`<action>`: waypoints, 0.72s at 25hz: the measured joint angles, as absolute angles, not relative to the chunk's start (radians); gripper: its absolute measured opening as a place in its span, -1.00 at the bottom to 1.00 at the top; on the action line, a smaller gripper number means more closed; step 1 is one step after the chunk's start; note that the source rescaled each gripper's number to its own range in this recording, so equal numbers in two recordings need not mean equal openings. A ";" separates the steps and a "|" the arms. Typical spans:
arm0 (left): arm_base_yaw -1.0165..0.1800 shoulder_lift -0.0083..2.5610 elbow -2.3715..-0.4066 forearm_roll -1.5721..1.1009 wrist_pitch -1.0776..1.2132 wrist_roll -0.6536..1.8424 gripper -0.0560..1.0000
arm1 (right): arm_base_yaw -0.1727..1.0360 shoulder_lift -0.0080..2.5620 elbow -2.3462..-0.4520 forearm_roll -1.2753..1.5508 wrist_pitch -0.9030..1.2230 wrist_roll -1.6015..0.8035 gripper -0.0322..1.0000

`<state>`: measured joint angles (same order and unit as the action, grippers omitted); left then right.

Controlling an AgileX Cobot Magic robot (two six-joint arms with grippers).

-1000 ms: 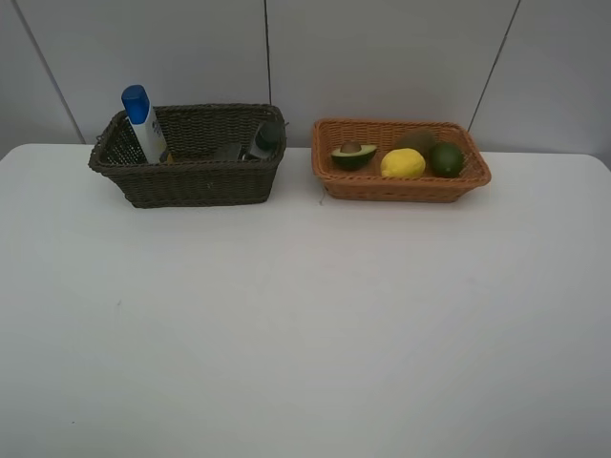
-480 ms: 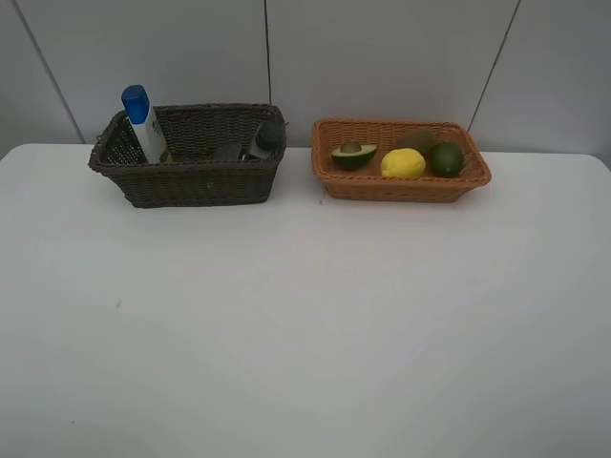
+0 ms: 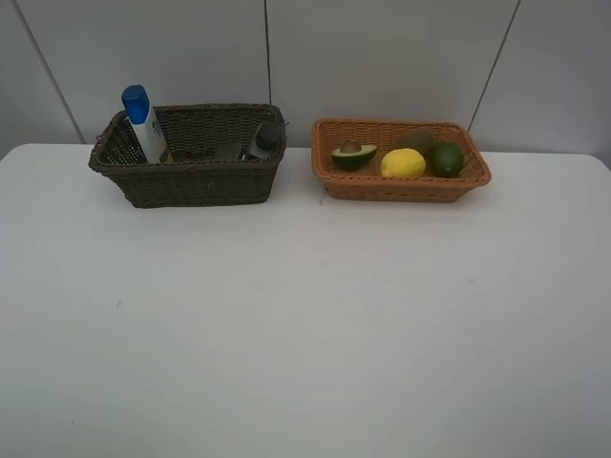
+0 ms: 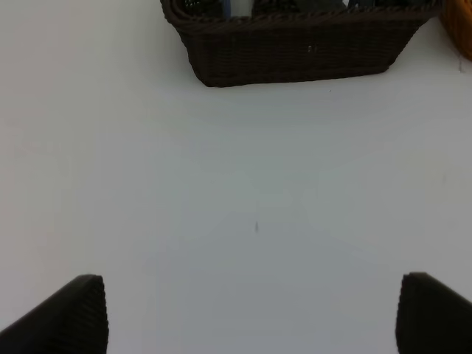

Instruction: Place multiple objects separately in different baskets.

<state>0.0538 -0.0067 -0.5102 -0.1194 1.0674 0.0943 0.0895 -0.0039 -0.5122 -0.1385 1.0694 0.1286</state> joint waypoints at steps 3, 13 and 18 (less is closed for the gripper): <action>0.054 -0.007 -0.510 -0.119 1.067 0.094 0.99 | 0.090 -0.004 -0.512 -0.138 1.069 0.129 1.00; 0.054 -0.007 -0.510 -0.119 1.067 0.094 0.99 | 0.090 -0.004 -0.512 -0.138 1.069 0.129 1.00; 0.054 -0.007 -0.510 -0.119 1.067 0.094 0.99 | 0.090 -0.004 -0.512 -0.138 1.069 0.129 1.00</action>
<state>0.0538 -0.0067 -0.5102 -0.1194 1.0666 0.0943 0.0895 -0.0039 -0.5122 -0.1385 1.0694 0.1286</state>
